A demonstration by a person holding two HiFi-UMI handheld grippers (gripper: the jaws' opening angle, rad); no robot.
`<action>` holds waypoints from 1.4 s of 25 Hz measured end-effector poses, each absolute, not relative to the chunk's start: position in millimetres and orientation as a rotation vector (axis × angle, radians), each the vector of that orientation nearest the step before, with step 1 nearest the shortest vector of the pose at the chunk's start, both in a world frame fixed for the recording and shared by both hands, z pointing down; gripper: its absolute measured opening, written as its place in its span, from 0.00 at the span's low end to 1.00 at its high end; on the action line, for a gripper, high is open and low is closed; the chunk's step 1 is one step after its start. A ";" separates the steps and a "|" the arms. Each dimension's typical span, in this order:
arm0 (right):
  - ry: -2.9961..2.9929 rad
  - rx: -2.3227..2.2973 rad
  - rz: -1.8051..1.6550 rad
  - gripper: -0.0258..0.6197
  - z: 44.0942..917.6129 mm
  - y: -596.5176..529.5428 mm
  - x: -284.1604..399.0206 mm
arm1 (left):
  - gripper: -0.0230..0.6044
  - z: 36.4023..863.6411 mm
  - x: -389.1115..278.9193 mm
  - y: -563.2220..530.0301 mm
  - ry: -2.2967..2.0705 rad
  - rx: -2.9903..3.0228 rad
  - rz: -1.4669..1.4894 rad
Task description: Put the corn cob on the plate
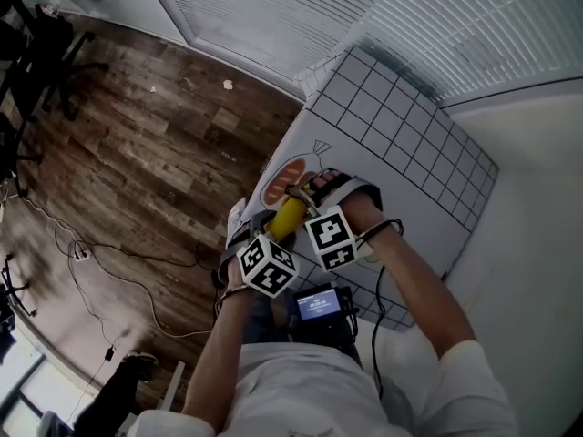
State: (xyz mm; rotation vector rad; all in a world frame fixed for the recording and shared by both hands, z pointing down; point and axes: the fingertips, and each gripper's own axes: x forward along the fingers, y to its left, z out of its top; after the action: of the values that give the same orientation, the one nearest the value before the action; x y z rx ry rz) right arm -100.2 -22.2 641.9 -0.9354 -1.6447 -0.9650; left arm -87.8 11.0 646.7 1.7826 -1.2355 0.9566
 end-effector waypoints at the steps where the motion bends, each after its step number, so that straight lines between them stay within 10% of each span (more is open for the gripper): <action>1: -1.646 -0.927 -0.970 0.44 638.8 -21.9 -100.2 | 0.45 642.8 -88.4 11.4 -1.240 1.796 0.962; 35: -1.837 -0.342 -0.717 0.43 558.1 -34.6 -40.3 | 0.44 560.4 -50.6 -1.2 -0.947 2.184 1.322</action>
State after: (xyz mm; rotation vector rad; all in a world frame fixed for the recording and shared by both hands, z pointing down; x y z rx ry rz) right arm -40.3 -34.6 558.1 -0.3421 -1.8371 -0.7171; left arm -50.6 -1.2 560.4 2.1836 -0.9474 1.3220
